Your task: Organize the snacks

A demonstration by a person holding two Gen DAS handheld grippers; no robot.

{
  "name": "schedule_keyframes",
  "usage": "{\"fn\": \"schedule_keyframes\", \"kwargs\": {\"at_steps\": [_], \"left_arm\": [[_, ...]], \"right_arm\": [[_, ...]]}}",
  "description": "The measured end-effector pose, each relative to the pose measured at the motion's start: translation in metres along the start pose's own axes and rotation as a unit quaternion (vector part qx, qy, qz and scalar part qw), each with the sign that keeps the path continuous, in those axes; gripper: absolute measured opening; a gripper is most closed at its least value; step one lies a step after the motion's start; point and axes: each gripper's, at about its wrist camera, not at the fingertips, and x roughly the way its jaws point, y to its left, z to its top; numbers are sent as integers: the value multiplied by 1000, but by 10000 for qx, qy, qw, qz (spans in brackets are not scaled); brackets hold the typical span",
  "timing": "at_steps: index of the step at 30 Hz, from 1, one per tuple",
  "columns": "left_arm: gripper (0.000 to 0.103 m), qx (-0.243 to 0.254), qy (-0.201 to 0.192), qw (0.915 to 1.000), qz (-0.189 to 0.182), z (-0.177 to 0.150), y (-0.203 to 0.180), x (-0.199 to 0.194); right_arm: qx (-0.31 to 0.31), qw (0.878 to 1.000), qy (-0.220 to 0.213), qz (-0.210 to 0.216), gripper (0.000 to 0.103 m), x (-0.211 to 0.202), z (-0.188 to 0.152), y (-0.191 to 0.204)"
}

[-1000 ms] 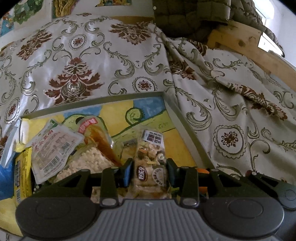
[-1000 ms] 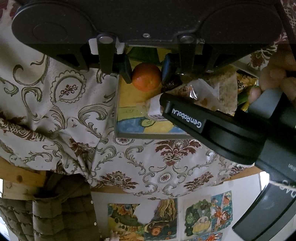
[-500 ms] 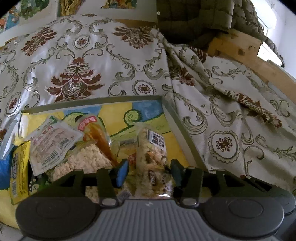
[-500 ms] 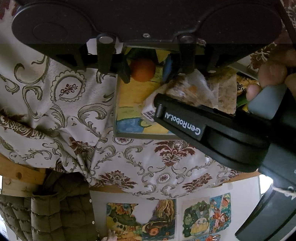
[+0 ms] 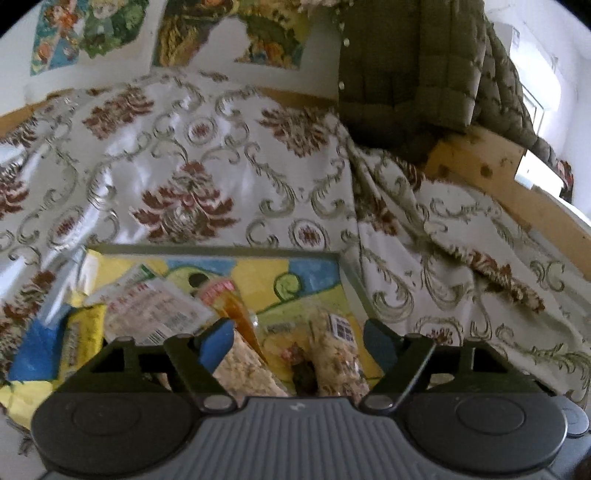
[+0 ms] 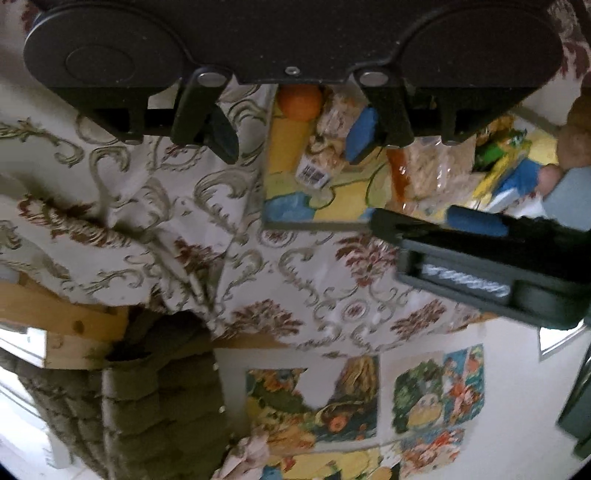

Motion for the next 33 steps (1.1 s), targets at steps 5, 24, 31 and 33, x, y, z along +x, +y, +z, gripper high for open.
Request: {"fn": "schedule_keyframes", "kwargs": {"at_steps": [5, 24, 31, 33], "left_arm": [[92, -98, -212, 9997, 53, 3, 4, -18], [103, -281, -923, 9928, 710, -13, 24, -91], [103, -388, -1000, 9902, 899, -30, 31, -117], [103, -353, -1046, 9891, 972, -36, 32, -125]], "right_arm": [[214, 9995, -194, -134, 75, -13, 9, -5], [507, 9957, -719, -275, 98, -76, 30, -1], [468, 9951, -836, -239, 102, -96, 32, 4], [483, 9950, -848, -213, 102, -103, 31, 5]]}}
